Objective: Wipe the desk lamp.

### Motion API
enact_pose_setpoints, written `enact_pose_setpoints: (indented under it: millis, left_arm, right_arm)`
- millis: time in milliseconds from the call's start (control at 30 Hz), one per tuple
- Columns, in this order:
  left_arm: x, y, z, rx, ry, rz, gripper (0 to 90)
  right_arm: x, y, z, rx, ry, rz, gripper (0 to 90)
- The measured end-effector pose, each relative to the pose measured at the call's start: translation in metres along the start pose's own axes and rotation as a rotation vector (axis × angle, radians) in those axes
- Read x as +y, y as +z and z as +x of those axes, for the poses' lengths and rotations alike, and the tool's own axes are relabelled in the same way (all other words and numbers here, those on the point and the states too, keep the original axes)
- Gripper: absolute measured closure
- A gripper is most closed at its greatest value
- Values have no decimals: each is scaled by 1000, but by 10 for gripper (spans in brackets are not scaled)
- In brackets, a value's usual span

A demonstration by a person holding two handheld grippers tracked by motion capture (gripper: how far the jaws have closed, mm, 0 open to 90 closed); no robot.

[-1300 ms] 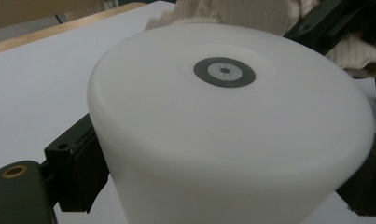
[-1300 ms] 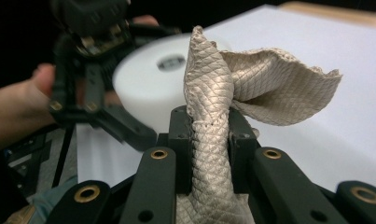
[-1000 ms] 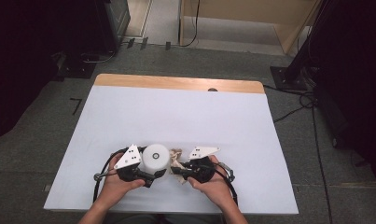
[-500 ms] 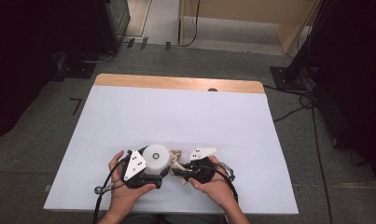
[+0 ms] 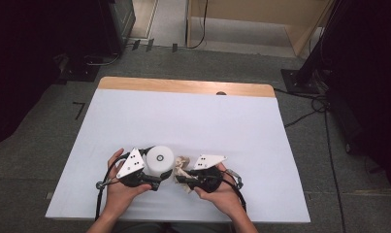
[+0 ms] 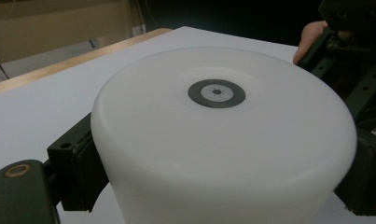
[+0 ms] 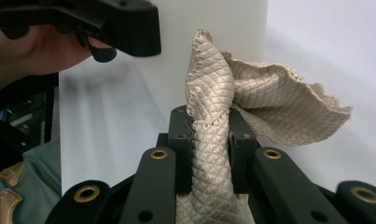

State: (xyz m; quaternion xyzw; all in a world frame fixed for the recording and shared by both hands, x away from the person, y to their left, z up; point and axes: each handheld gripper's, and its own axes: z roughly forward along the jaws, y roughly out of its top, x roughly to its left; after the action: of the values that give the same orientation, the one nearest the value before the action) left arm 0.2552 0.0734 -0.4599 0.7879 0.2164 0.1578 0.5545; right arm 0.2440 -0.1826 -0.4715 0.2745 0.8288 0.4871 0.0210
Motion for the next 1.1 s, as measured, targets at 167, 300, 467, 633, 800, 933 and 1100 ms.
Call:
enact_pose_setpoints:
  millis: [167, 300, 467, 633, 800, 933, 1100]
  left_arm:
    - [-4, 3, 0, -13, 1, 14, 87]
    - [-4, 3, 1, -18, 2, 14, 87]
    - [-4, 3, 1, -22, 1, 12, 87]
    - [-5, 3, 2, -25, -1, 10, 87]
    - [-7, 1, -3, 30, -17, -9, 83]
    - [-9, 1, -8, 85, -64, 30, 8]
    - [-9, 3, -15, 142, -123, 32, 0]
  right_arm:
    - [11, -12, 3, -23, -32, -76, 767]
    - [17, -22, 6, -31, -52, -156, 766]
    - [14, -17, 3, -21, -52, -134, 764]
    - [0, 2, -4, -14, -12, 1, 762]
    - [-6, 12, -5, -17, -9, 80, 761]
    - [-8, 14, -7, -16, 10, 87, 760]
    - [-8, 15, -6, -17, 8, 90, 761]
